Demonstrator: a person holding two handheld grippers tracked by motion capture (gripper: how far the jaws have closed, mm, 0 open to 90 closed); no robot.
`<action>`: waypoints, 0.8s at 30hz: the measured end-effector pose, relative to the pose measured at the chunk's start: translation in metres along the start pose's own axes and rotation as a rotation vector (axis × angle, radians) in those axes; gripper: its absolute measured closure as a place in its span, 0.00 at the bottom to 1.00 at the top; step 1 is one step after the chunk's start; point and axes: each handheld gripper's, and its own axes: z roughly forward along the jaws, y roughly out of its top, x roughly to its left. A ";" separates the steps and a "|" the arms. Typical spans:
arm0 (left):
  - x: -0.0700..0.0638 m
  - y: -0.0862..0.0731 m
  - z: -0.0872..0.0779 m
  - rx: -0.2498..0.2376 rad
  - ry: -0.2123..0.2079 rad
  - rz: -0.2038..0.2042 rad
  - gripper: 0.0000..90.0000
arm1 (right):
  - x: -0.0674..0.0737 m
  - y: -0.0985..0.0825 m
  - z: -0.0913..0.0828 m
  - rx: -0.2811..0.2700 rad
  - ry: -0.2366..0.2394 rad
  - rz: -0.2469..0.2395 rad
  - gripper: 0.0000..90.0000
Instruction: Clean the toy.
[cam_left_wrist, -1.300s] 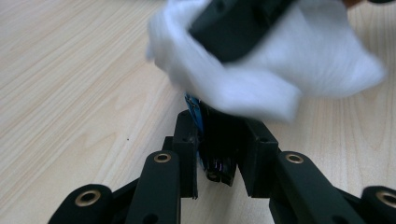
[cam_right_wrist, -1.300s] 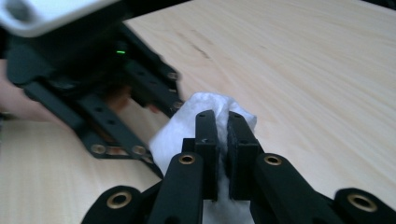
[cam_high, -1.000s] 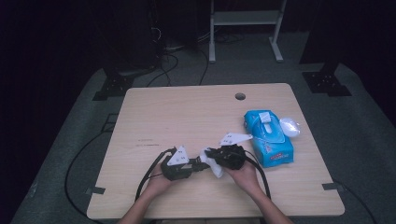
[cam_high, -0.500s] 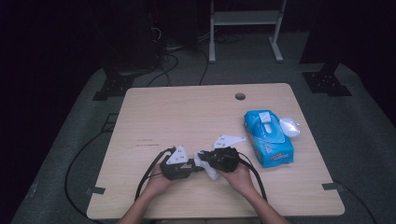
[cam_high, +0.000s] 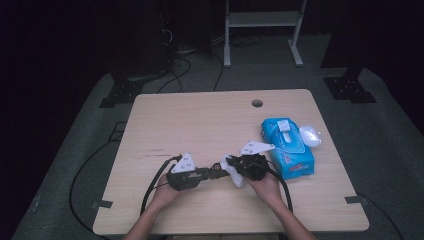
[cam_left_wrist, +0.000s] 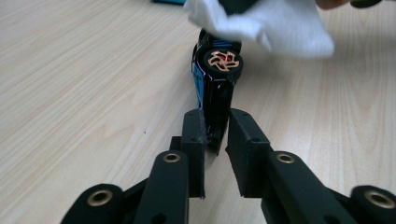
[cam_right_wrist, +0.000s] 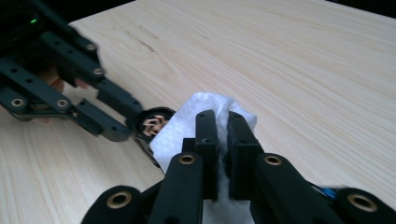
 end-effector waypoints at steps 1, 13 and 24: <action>0.000 0.002 0.002 -0.002 -0.010 0.000 0.76 | 0.002 0.001 0.001 -0.002 0.000 -0.013 0.94; -0.008 0.004 0.010 0.054 0.008 0.050 0.70 | 0.023 0.006 0.013 -0.003 0.129 -0.060 0.94; -0.006 0.003 0.006 0.041 0.016 0.042 0.72 | 0.013 0.003 0.004 -0.005 0.067 -0.032 0.94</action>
